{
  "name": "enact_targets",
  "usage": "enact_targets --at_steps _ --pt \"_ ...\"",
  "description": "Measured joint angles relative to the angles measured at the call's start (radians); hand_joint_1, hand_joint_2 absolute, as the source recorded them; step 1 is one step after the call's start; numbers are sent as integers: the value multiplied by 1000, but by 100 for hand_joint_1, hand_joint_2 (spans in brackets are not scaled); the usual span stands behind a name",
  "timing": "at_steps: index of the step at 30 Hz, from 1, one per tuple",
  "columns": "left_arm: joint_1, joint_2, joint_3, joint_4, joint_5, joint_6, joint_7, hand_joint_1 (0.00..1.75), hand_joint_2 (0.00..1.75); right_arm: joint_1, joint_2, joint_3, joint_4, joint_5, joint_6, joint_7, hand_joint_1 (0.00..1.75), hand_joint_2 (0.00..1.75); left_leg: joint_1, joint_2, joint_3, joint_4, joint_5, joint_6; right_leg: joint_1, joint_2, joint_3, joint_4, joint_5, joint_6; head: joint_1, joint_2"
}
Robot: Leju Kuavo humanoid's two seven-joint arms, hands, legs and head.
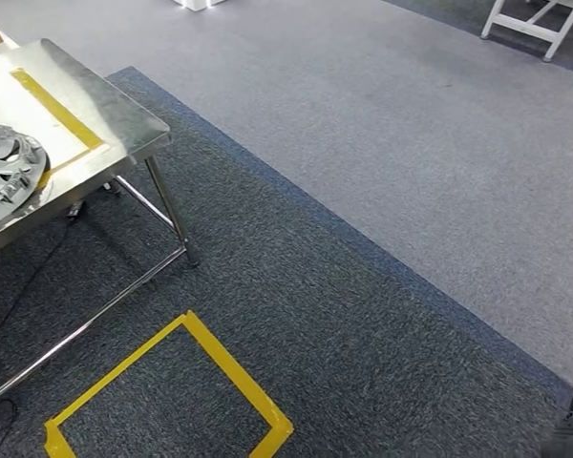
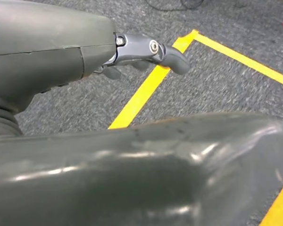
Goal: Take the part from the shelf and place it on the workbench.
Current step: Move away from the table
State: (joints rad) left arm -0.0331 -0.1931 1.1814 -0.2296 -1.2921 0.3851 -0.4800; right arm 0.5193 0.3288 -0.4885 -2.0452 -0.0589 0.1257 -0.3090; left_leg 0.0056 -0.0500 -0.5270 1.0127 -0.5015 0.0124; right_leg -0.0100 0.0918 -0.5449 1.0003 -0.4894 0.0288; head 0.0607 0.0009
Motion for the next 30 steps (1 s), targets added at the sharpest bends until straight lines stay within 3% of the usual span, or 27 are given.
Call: enact_targets --at_steps 1,3,5,7,8,9,10,12,13,15,17,19,21,23,24,25,26,28,30 --pt "-1 -1 0 0 0 0 0 0 0 1 0 0 0 0 0 0 0 0 0 7 -1 -1 1 3 -2 5 -6 -1 2 6 0 0" --pt "-3 -2 0 0 0 0 -1 0 0 3 0 1 0 0 0 0 0 0 3 23 0 -8 6 14 -2 -17 -22 17 -12 15 2 0" --pt "-3 -3 0 0 0 0 -2 0 0 0 0 2 0 1 0 1 0 0 4 43 -2 -13 9 23 -1 -62 -67 108 -64 22 6 0" --pt "-1 -5 0 0 0 -1 -2 0 0 -1 0 3 0 2 0 2 0 0 1 64 -4 -12 9 25 -1 -82 -130 239 -121 28 8 0" --pt "0 -5 0 0 0 -1 -2 0 0 0 0 4 0 2 -1 3 0 0 0 75 -5 -12 8 25 -2 -84 -147 277 -130 30 8 0" --pt "0 -5 0 0 -1 -1 -2 0 0 0 0 4 0 2 -1 4 0 0 -1 85 -5 -12 8 25 -2 -86 -144 277 -119 30 8 0" --pt "-1 -5 0 0 -1 -1 -2 0 0 1 0 4 0 2 -1 4 0 0 -1 94 -4 -12 8 25 -2 -90 -121 237 -91 29 8 0" --pt "-3 -7 0 0 -1 -1 -2 0 0 2 0 4 0 2 -3 6 0 0 -4 109 0 -11 5 22 2 -119 -41 94 -33 22 8 0" --pt "-4 -8 0 0 -1 -1 -2 0 0 2 0 5 0 2 -3 7 0 0 -6 115 2 -11 4 19 4 -134 -12 36 -17 16 8 0" --pt "-4 -8 0 0 -1 -1 -2 0 0 3 0 5 0 1 -5 9 0 0 -9 125 5 -10 2 10 10 -146 6 -6 -16 4 7 0" --pt "-5 -9 0 0 -1 -1 -2 0 0 6 0 5 0 1 -7 9 0 0 -7 131 8 -10 -1 -2 9 -129 7 -9 -11 -7 7 0" --pt "-5 -10 0 0 -1 -1 -2 0 0 6 0 5 -1 0 -8 9 0 0 -4 105 -2 26 -33 -14 4 -115 14 -15 -3 -18 6 0" --pt "-3 -10 0 0 -1 -1 -2 0 0 5 0 6 -1 0 -8 9 0 0 -2 71 -45 137 -101 -19 2 -99 16 -16 1 -24 4 0" --pt "0 -9 0 0 -2 -1 -2 0 0 6 0 6 -1 0 -8 10 0 0 -1 64 -96 256 -147 -21 2 -80 15 -15 2 -25 4 0" --pt "1 -9 0 0 -2 -1 -2 0 0 6 0 7 -1 0 -8 10 0 0 -1 64 -105 272 -141 -20 3 -69 16 -15 2 -25 4 0" --pt "1 -9 0 0 -2 -1 -2 0 0 6 0 7 -1 0 -9 10 0 0 -1 62 -96 250 -116 -19 3 -57 17 -14 2 -25 4 0" --pt "2 -9 0 0 -2 -1 -2 0 0 6 0 7 -1 0 -10 11 0 0 0 57 -72 191 -75 -17 3 -45 19 -13 1 -24 4 0" --pt "2 -9 0 0 -2 0 -2 0 0 6 0 7 -1 -1 -11 11 0 0 3 22 -17 58 -12 -11 4 -24 17 -8 -1 -20 4 0" --pt "1 -9 0 0 -3 0 0 0 0 6 0 7 -1 -1 -11 11 0 0 3 -2 3 2 -1 -7 3 -7 8 -4 0 -10 5 0"
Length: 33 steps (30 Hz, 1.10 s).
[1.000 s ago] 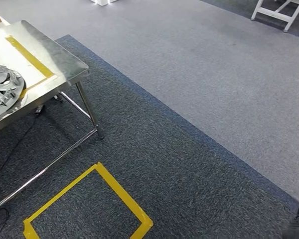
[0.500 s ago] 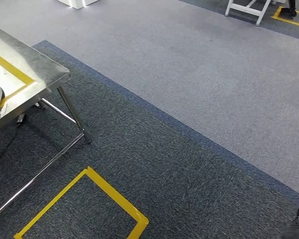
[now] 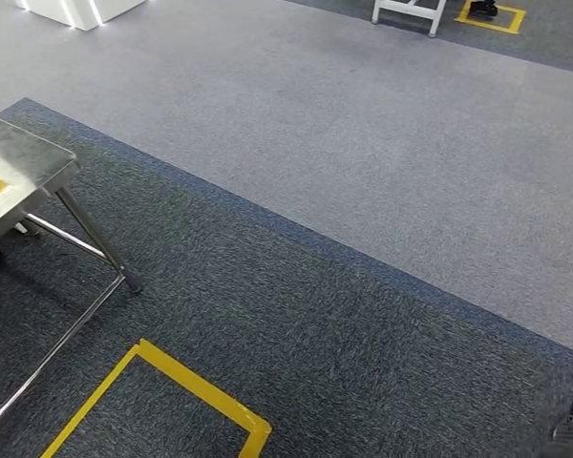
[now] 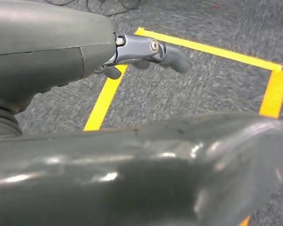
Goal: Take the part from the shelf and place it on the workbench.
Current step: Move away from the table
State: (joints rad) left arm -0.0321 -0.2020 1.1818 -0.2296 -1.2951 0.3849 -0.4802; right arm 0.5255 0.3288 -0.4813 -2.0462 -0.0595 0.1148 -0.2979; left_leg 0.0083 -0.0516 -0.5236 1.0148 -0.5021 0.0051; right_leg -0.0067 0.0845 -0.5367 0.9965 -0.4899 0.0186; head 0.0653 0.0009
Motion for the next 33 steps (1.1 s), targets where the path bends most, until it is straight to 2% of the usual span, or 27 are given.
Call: enact_targets --at_steps 2,3,4,5,7,8,9,10,11,13,15,17,18,19,21,23,24,25,26,27,28,29,31,32,33 --pt "-2 0 0 0 0 0 1 0 0 2 0 0 0 0 0 0 0 0 -1 11 -1 -6 1 8 -3 13 -10 -1 3 13 0 0" --pt "-3 0 0 0 0 1 1 0 0 4 0 0 0 0 -1 0 0 0 -1 19 -1 -10 4 14 -4 8 -16 3 0 18 0 0" --pt "-4 0 0 0 0 1 1 0 0 3 0 1 0 0 -1 0 0 0 0 28 -1 -14 6 22 -4 -7 -29 22 -13 23 2 0" --pt "-4 0 0 0 0 2 1 0 0 2 0 1 0 0 -1 0 0 0 1 38 0 -18 9 28 -4 -28 -50 62 -37 26 4 0" --pt "-2 0 0 0 0 2 1 0 0 1 0 2 0 0 -2 0 0 0 -3 59 -3 -18 9 34 -4 -66 -112 190 -101 31 8 0" --pt "-1 0 0 0 0 2 1 0 0 1 0 3 0 -1 -2 1 0 0 -4 70 -4 -18 9 34 -5 -73 -140 249 -122 33 8 0" --pt "0 0 0 0 0 2 1 0 0 2 0 3 0 -1 -3 0 0 0 -6 81 -4 -18 9 34 -5 -76 -154 280 -127 35 8 0" --pt "0 0 0 0 0 2 1 0 0 3 0 3 0 -2 -4 0 0 0 -6 91 -5 -18 8 34 -5 -80 -148 273 -113 35 8 0" --pt "-1 0 0 0 0 2 1 0 0 3 0 3 0 -3 -4 0 0 0 -7 99 -4 -18 7 34 -5 -85 -122 228 -85 33 8 0" --pt "-2 -1 0 0 -1 2 1 0 0 3 0 3 0 -5 -4 0 0 0 -10 115 1 -17 4 30 -1 -116 -41 82 -28 27 8 0" --pt "-3 -2 0 0 -1 2 1 0 0 3 0 4 0 -7 -4 0 0 0 -14 128 4 -15 2 21 6 -135 2 0 -11 18 7 0" --pt "-3 -4 0 0 -3 2 1 0 0 7 0 2 0 -9 -4 -1 0 0 -14 141 6 -16 1 11 9 -123 -1 -6 -11 9 6 0" --pt "-5 -4 0 0 -3 2 1 0 0 9 0 2 0 -10 -4 -2 0 0 -12 139 6 -12 -4 5 8 -116 0 -9 -8 3 6 0" --pt "-5 -5 0 0 -4 3 1 0 0 10 0 1 0 -11 -4 -2 0 0 -10 125 2 4 -18 -1 6 -109 4 -13 -4 -3 5 0" --pt "-5 -5 0 0 -4 3 0 0 0 9 0 1 0 -12 -4 -2 0 0 -6 86 -33 96 -76 -10 2 -95 12 -19 3 -14 2 0" --pt "-3 -5 0 0 -4 3 0 0 0 8 0 1 0 -12 -4 -2 0 0 -4 67 -89 226 -132 -14 3 -77 12 -18 5 -17 1 0" --pt "-1 -5 0 0 -5 3 0 0 0 8 0 0 0 -12 -3 -2 0 0 -4 65 -107 262 -137 -16 3 -66 12 -17 5 -18 2 0" --pt "0 -5 0 0 -6 3 0 0 0 8 0 0 0 -12 -3 -2 0 0 -3 65 -111 264 -121 -17 4 -55 12 -16 4 -17 2 0" --pt "0 -5 0 0 -7 3 0 0 0 8 0 0 0 -12 -3 -2 0 0 -2 63 -98 229 -89 -17 3 -44 13 -14 4 -17 2 0" --pt "0 -5 0 0 -8 3 0 0 0 8 0 0 0 -12 -2 -2 0 0 0 54 -74 167 -47 -16 3 -32 14 -12 3 -16 2 0" --pt "0 -4 0 0 -9 3 0 0 0 8 0 0 0 -13 -2 -2 0 0 3 35 -49 102 -16 -14 4 -22 12 -8 1 -13 2 0" --pt "0 -4 0 0 -10 3 0 0 0 7 0 0 0 -14 -2 -2 0 0 5 18 -28 49 2 -12 5 -12 8 -3 -1 -9 2 0" --pt "-1 -4 0 0 -11 4 1 0 0 6 0 -1 0 -15 -2 -2 0 0 5 0 -15 7 5 -5 3 5 -5 4 0 3 2 0" --pt "-2 -4 0 0 -11 4 1 0 0 6 0 -1 0 -15 -2 -2 0 0 3 6 -15 2 5 0 1 13 -13 4 1 10 2 0" --pt "-3 -4 1 0 -11 4 1 0 0 7 0 -1 0 -15 -2 -2 0 0 3 15 -15 -1 8 7 -2 11 -18 7 0 16 2 0"
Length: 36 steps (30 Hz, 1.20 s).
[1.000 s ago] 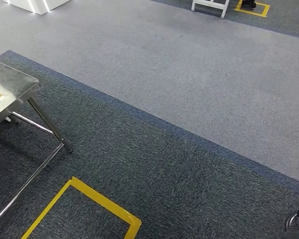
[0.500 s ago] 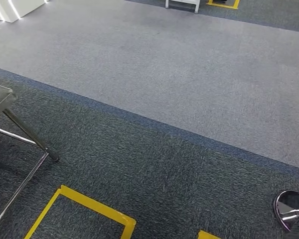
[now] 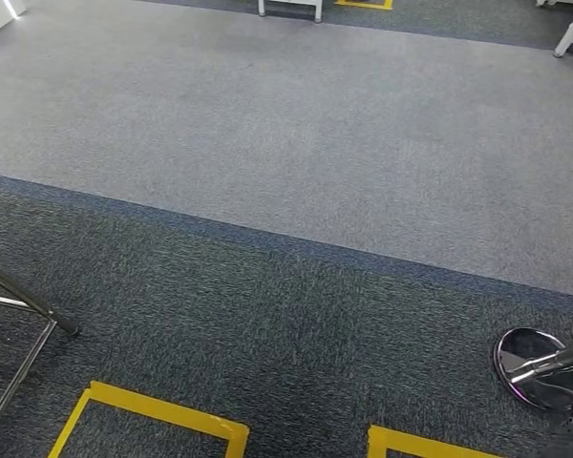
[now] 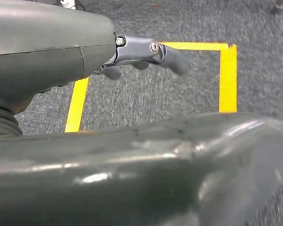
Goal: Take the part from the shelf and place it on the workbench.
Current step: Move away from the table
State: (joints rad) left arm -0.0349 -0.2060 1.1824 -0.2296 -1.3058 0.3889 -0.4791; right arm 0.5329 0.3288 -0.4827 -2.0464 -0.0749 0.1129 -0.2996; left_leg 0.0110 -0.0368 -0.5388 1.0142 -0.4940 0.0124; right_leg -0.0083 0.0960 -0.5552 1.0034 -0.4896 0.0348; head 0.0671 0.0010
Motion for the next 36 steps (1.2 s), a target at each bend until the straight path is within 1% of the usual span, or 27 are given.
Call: enact_targets --at_steps 1,2,4,5,6,7,8,10,12,13,15,17,18,20,21,22,23,24,25,26,27,28,30,31,33,35,36 --pt "-1 0 0 0 0 0 0 0 0 1 0 0 0 0 0 0 0 0 0 8 1 -4 3 7 -1 -12 -8 11 -9 5 1 0" --pt "-2 0 0 0 0 0 0 0 0 0 0 0 0 0 0 0 0 0 1 18 1 -8 6 14 -1 -32 -24 40 -30 9 3 0" --pt "-1 0 0 0 0 0 0 0 0 -4 0 0 1 0 0 0 0 0 -1 38 -1 -11 7 21 -2 -73 -79 156 -95 15 5 0" --pt "0 0 0 0 0 0 0 0 0 -5 0 1 1 0 0 0 0 0 -2 49 -3 -10 7 22 -3 -82 -111 222 -125 19 5 0" --pt "1 0 0 0 0 0 0 0 0 -5 0 1 2 0 0 0 0 0 -3 60 -4 -10 7 22 -4 -86 -131 266 -139 21 5 0" --pt "1 0 0 0 0 0 0 0 0 -5 0 0 3 0 0 0 0 0 -3 71 -5 -10 7 22 -4 -89 -134 278 -136 23 5 0" --pt "1 0 1 0 0 0 0 0 0 -5 0 0 3 0 0 0 0 0 -3 80 -6 -10 7 22 -4 -92 -119 253 -116 23 5 0" --pt "-1 0 1 0 0 0 0 0 0 -5 0 0 3 0 0 0 0 0 -4 96 -2 -10 6 19 -4 -117 -43 118 -58 20 5 0" --pt "-1 -1 1 0 0 0 0 0 0 -6 0 0 3 0 0 0 0 0 -8 109 2 -8 3 9 0 -140 15 10 -25 10 4 0" --pt "-2 -1 1 0 0 0 0 0 0 -6 0 0 3 0 0 0 0 0 -9 114 4 -7 2 3 3 -143 22 -7 -24 4 4 0" --pt "-3 -1 1 0 0 0 0 0 0 -4 0 -1 3 0 -1 -1 0 0 -7 123 7 -8 1 -10 6 -128 22 -9 -19 -10 4 0" --pt "-5 -2 1 0 0 0 0 0 0 -3 0 -2 2 -1 -1 -1 0 0 -3 104 0 18 -24 -21 3 -115 30 -15 -11 -24 3 0" --pt "-4 -2 1 0 0 0 0 0 0 -4 0 -3 2 -1 0 -1 0 0 -2 85 -16 61 -52 -24 2 -108 33 -18 -7 -29 2 0" --pt "-2 -2 1 0 0 0 0 0 0 -5 0 -3 2 0 0 -1 0 0 -1 55 -73 196 -119 -27 4 -92 33 -17 -4 -35 1 0" --pt "0 -2 1 0 0 0 0 0 0 -5 0 -3 2 0 0 -1 0 0 -2 51 -101 255 -137 -28 5 -81 33 -17 -4 -36 1 0" --pt "1 -2 1 0 0 0 0 0 0 -5 0 -3 2 -1 0 -1 0 0 -2 49 -116 282 -135 -27 7 -70 34 -17 -5 -37 1 0" --pt "2 -2 1 0 0 0 0 0 0 -5 0 -3 2 -1 0 -1 0 0 -2 48 -115 270 -113 -24 8 -58 35 -16 -5 -37 1 0" --pt "2 -2 1 0 0 0 0 0 0 -5 0 -3 2 -1 0 -1 0 0 -2 43 -97 222 -75 -20 9 -47 38 -16 -6 -37 1 0" --pt "2 -1 1 0 0 0 0 0 0 -5 0 -3 2 -1 0 -1 0 0 -2 28 -71 153 -33 -16 8 -36 38 -16 -7 -36 1 0" --pt "2 0 1 0 -1 0 0 0 0 -5 0 -3 3 -1 0 0 0 0 -1 9 -44 86 -3 -11 10 -25 39 -13 -9 -34 1 0" --pt "2 0 1 0 -1 0 0 0 0 -6 0 -3 3 -1 0 0 0 0 -1 -7 -25 37 13 -7 10 -15 36 -11 -11 -30 1 0" --pt "1 1 1 0 -1 0 0 0 0 -6 0 -4 3 -1 0 0 0 0 -2 -18 -14 10 16 -4 9 -7 31 -9 -12 -25 1 0" --pt "-2 1 1 0 -2 0 0 0 0 -4 0 -5 2 -1 0 0 0 0 -4 -11 -10 -4 12 2 6 8 19 -10 -11 -13 1 0" --pt "-3 0 1 0 -2 0 0 0 0 -2 0 -5 2 -1 0 0 0 0 -3 -3 -9 -10 14 6 4 7 15 -8 -13 -8 2 0" --pt "-4 0 1 0 -2 0 0 0 0 -3 0 -7 2 -1 0 -1 0 0 0 16 -4 -23 20 18 4 -30 -11 42 -50 1 5 0" --pt "-2 0 1 0 -2 0 0 0 0 -5 0 -7 3 -1 1 -1 0 0 -1 38 -3 -27 20 24 2 -76 -72 164 -118 11 10 0" --pt "0 0 1 0 -2 0 0 0 0 -6 0 -7 4 -1 1 -1 0 0 -2 49 -3 -27 20 24 0 -83 -102 223 -141 16 10 0"
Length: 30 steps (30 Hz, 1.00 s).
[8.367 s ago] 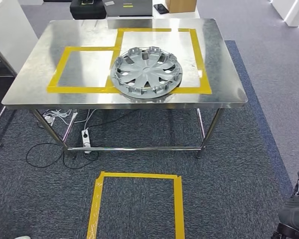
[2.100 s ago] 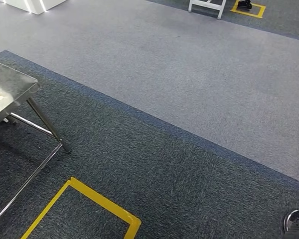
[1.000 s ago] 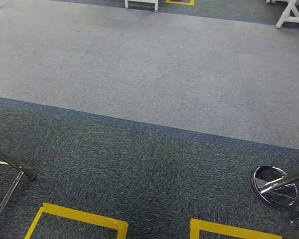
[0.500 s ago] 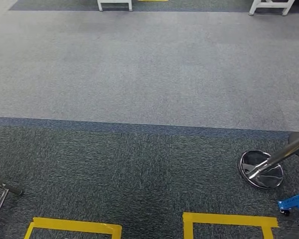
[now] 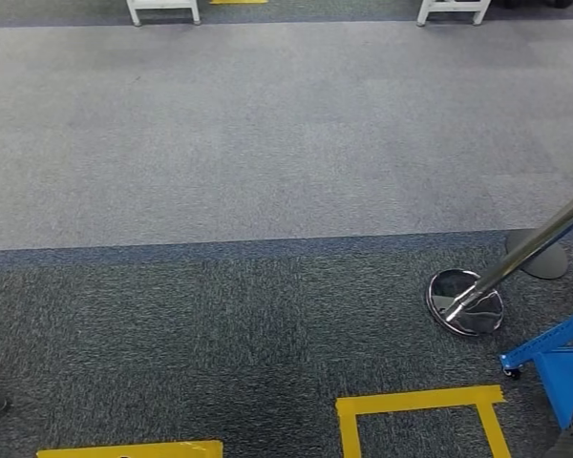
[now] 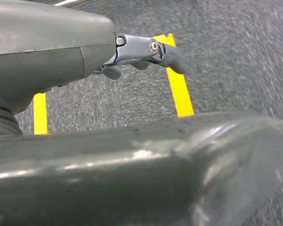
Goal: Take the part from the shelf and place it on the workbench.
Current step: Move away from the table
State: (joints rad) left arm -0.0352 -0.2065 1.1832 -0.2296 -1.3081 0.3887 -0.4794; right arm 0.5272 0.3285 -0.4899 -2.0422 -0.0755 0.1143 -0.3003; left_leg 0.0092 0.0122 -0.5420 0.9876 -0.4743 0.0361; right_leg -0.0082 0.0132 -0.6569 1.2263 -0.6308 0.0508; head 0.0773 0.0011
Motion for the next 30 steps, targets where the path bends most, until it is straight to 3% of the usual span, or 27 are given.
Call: enact_targets --at_steps 1,2,3,5,7,9,11,13,15,16,17,18,19,21,23,25,26,28,30 --pt "1 0 0 0 0 0 0 0 0 1 0 0 1 0 0 0 0 0 0 11 0 0 -1 0 -3 -4 -18 33 -6 4 1 0" --pt "1 0 0 0 0 0 0 0 0 1 0 -1 2 0 1 0 0 0 0 21 1 1 -2 -2 -6 -7 -17 31 7 7 1 0" --pt "1 0 0 0 0 0 0 0 0 2 0 -1 3 -1 1 0 0 0 0 31 2 1 -4 -4 -8 -13 4 -12 37 10 1 0" --pt "0 0 0 0 0 0 0 0 0 1 0 -2 4 -4 1 1 0 0 -2 46 7 3 -9 -12 -11 -43 76 -147 101 11 1 0" --pt "0 0 0 0 0 0 0 0 0 1 0 -2 4 -6 0 2 0 0 -5 56 13 7 -14 -23 -8 -62 116 -226 126 0 -2 0" --pt "0 0 0 0 0 0 0 0 0 3 0 -5 4 -8 0 2 0 0 -4 67 18 7 -17 -34 -3 -51 116 -233 126 -16 -4 0" --pt "-1 -1 0 0 0 0 0 0 0 4 0 -8 4 -10 0 2 0 0 1 58 18 19 -32 -46 -4 -38 122 -235 130 -30 -4 0" --pt "-1 -1 0 0 0 0 0 0 0 4 0 -9 4 -11 1 1 0 0 4 24 -13 102 -86 -52 -6 -23 131 -238 135 -40 -8 0" --pt "2 -1 0 0 0 0 0 0 0 3 0 -9 4 -12 1 1 0 0 3 2 -76 243 -151 -52 -2 -4 132 -238 135 -45 -10 0" --pt "4 -1 0 0 0 0 0 0 0 3 0 -9 5 -13 0 1 0 0 2 0 -100 291 -163 -50 1 7 133 -238 134 -46 -10 0" --pt "5 -1 0 0 0 0 0 0 0 3 0 -9 5 -14 0 2 0 0 2 0 -110 307 -154 -48 3 18 134 -237 134 -47 -10 0" --pt "6 -1 0 0 0 0 0 0 0 4 0 -9 5 -14 0 2 0 0 1 -2 -102 280 -126 -44 4 29 136 -236 133 -48 -10 0" --pt "6 -1 0 0 -1 0 0 0 0 4 0 -9 5 -14 0 2 0 0 1 -10 -78 220 -84 -39 5 41 139 -236 132 -48 -10 0" --pt "6 0 0 0 -1 0 0 0 0 4 0 -9 5 -15 0 3 0 0 0 -46 -25 89 -23 -30 6 63 137 -233 128 -45 -9 0" --pt "5 1 0 0 -2 -1 1 0 0 5 0 -9 6 -16 -1 3 0 0 -1 -69 -2 31 -13 -25 4 80 128 -230 128 -35 -9 0" --pt "4 1 0 0 -3 -1 2 0 0 8 0 -9 5 -17 -2 3 0 0 -2 -56 -1 20 -12 -20 0 90 118 -229 129 -24 -9 0" --pt "3 0 0 0 -4 -1 2 0 0 10 0 -9 5 -18 -3 3 0 0 -1 -48 1 14 -10 -16 -1 76 111 -221 121 -19 -8 0" --pt "2 0 1 0 -5 0 2 0 0 9 0 -8 5 -19 -6 3 0 0 1 -29 4 4 -6 -6 -1 31 81 -160 78 -10 -6 0" --pt "4 0 1 0 -7 -1 2 0 0 7 0 -7 5 -19 -7 3 0 0 0 -7 3 3 -7 -1 -3 1 17 -32 12 -1 -5 0"
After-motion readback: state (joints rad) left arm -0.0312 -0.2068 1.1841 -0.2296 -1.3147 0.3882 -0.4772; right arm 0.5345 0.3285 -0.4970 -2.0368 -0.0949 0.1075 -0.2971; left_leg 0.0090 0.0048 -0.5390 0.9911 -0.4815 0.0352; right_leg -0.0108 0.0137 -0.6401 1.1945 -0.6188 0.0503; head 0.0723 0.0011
